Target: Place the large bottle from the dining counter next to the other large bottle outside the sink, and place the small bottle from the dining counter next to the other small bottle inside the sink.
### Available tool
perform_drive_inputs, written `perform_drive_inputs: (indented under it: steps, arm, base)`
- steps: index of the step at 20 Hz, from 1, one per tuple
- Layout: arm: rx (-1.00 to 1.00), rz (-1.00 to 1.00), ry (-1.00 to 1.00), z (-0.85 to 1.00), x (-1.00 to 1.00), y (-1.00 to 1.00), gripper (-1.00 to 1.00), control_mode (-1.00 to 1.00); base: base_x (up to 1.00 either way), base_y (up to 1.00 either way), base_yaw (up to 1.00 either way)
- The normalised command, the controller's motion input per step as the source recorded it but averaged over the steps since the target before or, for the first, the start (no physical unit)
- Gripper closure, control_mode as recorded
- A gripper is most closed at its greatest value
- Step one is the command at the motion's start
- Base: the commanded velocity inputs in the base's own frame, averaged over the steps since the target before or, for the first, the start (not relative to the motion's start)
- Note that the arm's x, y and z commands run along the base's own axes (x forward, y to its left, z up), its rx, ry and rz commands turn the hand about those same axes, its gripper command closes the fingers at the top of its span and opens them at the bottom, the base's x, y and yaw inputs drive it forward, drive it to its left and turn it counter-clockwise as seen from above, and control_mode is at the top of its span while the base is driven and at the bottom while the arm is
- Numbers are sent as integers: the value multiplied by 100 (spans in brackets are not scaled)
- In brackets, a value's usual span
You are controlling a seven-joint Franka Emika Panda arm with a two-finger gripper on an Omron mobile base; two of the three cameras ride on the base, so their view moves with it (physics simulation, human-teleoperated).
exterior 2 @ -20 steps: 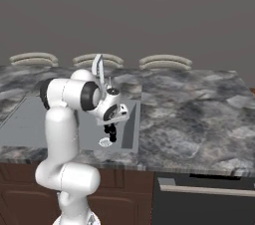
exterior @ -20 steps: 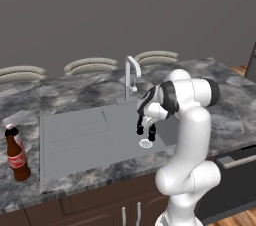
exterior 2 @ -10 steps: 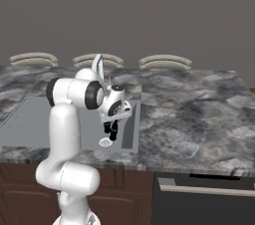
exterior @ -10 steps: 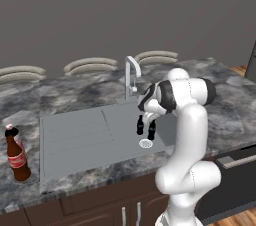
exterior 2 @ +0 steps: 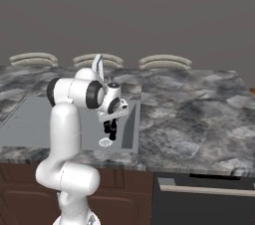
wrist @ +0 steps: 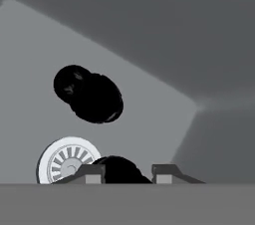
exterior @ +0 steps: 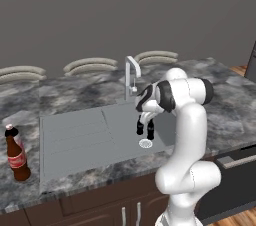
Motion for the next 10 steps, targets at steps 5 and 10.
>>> perform_drive_inputs:
  steps: [5,10]
  arm:
    - [-1,2,6,-35,-23,11,100,-100]
    - [0,0,4,-30,-31,0,100,-100]
  base:
    - [0,0,0]
    - [0,0,0]
